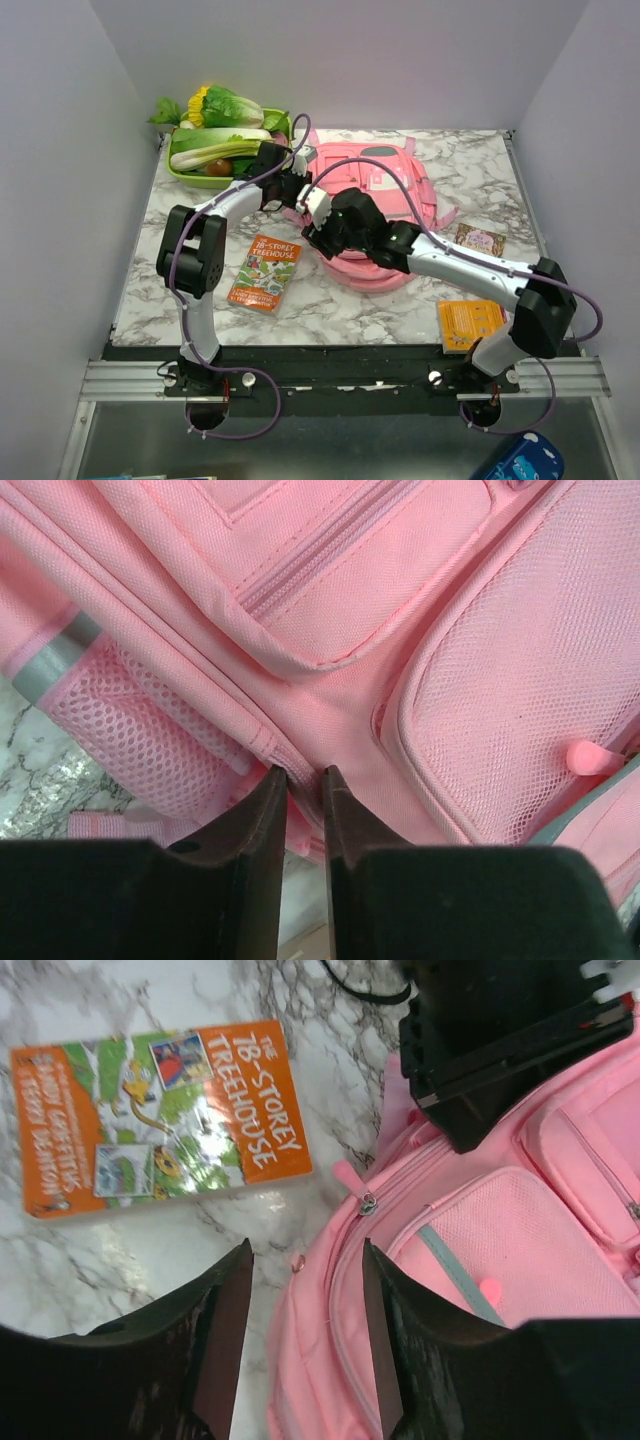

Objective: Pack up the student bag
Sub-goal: Zip the student bag at the center of the board.

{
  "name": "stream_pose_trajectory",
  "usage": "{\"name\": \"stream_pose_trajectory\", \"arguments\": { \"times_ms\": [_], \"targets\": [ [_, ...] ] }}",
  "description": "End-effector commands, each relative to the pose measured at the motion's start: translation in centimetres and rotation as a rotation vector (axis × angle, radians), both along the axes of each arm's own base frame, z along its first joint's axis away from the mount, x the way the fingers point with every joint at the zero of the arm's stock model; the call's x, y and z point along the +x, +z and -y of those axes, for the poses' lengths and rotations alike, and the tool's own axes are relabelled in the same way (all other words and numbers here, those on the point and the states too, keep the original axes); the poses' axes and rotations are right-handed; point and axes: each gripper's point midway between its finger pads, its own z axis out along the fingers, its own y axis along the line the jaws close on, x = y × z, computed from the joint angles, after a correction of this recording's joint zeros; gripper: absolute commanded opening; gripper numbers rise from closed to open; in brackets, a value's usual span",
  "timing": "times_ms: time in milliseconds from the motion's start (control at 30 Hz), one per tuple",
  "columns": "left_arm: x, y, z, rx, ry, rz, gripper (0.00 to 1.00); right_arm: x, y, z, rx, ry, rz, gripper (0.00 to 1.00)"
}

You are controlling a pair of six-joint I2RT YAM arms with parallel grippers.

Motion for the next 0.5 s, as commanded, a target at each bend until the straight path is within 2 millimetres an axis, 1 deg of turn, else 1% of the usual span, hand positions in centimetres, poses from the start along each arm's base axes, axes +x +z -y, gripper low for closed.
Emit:
{"name": "stream_pose_trajectory", "arguments": {
  "times_ms": [0,100,167,200,267,300,367,467],
  "targets": [
    [0.4,0.3,1.3,-0.046,-0.005,0.011,0.19,2.2,-2.2,0.0,-0.187,0.04,0.134,0.54],
    [0.4,1.0,1.4,-0.058,-0.009,0.008,0.1,2.7,-3.3,-0.3,-0.245,0.089,0.19,0.51],
    [0.4,2.4,1.7,-0.077,-0.008,0.018,0.05,3.0,-4.1,-0.5,-0.296,0.143,0.251,0.51],
    [0.3,2.7,1.7,-0.083,-0.006,0.014,0.03,3.3,-3.9,-0.9,-0.292,0.157,0.284,0.52],
    [0.2,3.8,1.9,-0.097,-0.008,0.023,0.0,3.1,-4.8,-1.3,-0.312,0.217,0.319,0.56],
    [0.1,4.0,1.8,-0.099,-0.004,0.016,0.0,3.3,-4.7,-1.7,-0.303,0.23,0.345,0.57],
    [0.0,4.4,1.9,-0.098,-0.005,0.018,0.0,3.2,-6.2,-1.9,-0.334,0.277,0.357,0.59],
    [-0.1,4.4,1.7,-0.092,0.006,0.007,0.0,2.3,-7.5,-2.6,-0.342,0.374,0.357,0.6]
  ]
}}
